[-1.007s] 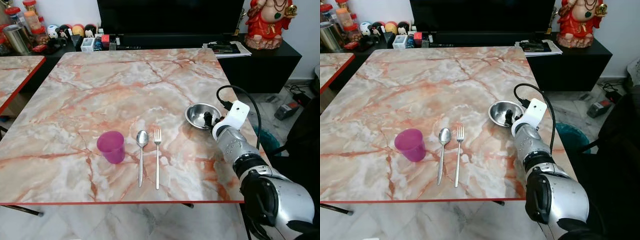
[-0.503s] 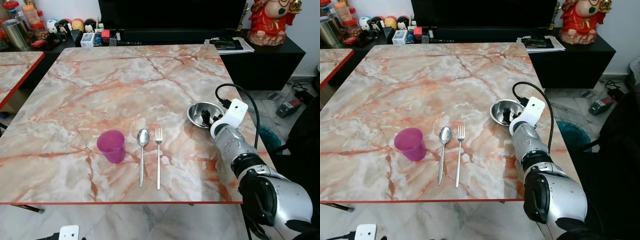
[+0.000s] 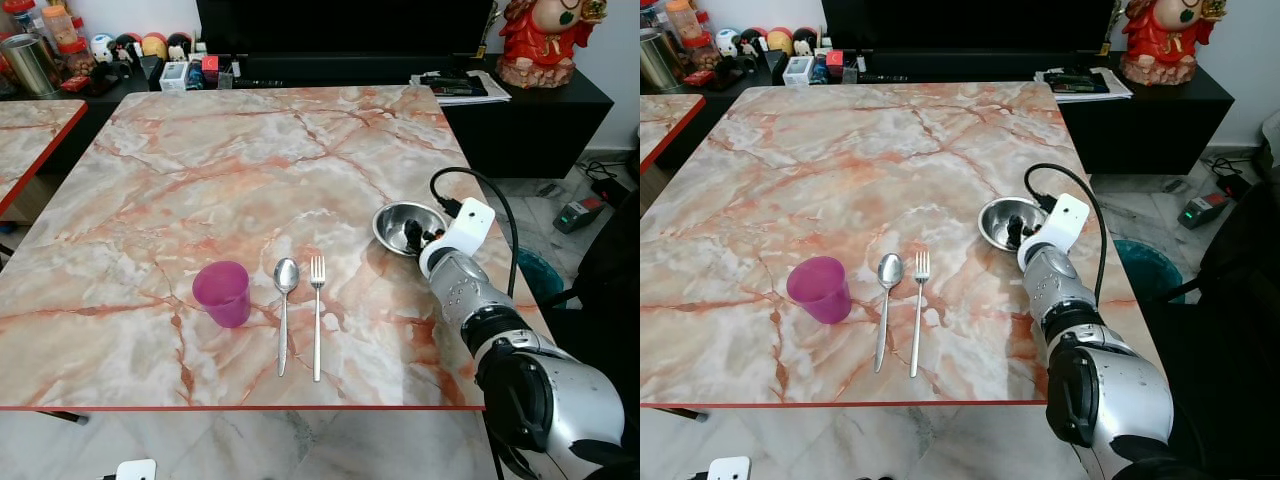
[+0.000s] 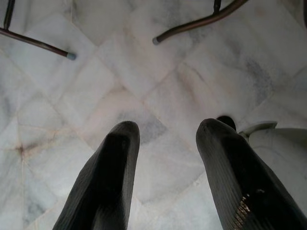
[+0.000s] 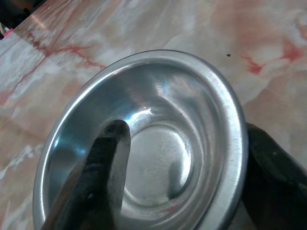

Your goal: Setting the table

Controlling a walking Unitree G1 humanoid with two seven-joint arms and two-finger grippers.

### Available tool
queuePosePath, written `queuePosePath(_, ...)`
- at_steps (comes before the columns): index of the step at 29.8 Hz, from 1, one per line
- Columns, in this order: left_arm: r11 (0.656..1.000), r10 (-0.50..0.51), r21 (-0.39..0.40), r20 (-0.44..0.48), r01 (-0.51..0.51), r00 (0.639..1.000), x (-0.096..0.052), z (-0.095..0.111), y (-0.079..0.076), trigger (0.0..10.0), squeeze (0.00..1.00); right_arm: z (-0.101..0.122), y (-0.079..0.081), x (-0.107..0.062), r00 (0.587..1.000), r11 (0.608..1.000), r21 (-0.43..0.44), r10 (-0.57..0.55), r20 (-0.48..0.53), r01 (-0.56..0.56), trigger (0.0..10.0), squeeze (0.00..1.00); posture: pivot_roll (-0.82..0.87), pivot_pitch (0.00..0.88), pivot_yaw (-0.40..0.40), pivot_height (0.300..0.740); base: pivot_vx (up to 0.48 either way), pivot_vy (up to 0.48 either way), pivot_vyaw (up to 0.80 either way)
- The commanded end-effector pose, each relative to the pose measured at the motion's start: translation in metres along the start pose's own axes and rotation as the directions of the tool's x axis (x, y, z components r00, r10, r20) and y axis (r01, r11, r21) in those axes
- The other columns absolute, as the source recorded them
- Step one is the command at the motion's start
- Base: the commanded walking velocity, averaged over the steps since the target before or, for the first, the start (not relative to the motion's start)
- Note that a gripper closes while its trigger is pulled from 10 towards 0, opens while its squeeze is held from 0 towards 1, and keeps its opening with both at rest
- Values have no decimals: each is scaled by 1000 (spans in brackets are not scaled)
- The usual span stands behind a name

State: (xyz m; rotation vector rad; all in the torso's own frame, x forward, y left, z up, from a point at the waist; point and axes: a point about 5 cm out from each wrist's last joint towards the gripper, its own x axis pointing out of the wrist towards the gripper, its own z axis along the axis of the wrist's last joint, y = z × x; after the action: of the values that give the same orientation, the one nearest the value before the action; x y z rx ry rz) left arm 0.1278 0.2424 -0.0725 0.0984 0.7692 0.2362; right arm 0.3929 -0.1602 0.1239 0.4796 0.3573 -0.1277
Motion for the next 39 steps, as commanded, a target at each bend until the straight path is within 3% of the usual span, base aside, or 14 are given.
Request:
queuePosePath(1, 1000, 4, -9, -23, -4, 1000, -2, -5, 0, 10000, 0, 2, 5, 0, 1000, 1000, 4, 13, 6, -13, 0, 0, 144, 128, 7, 740, 0, 0, 0)
queuePosePath(25, 1000, -4, -6, -41, 4, 999, 5, 0, -5, 10000, 0, 7, 7, 0, 998, 998, 44, 31, 52, -34, 0, 0, 144, 91, 8, 740, 0, 0, 0)
queuePosePath(39, 1000, 0, -10, -38, -1, 999, 22, 20, -14, 10000, 0, 17, 8, 0, 991, 994, 87, 53, 119, -63, 0, 0, 115, 0, 4, 740, 0, 0, 0)
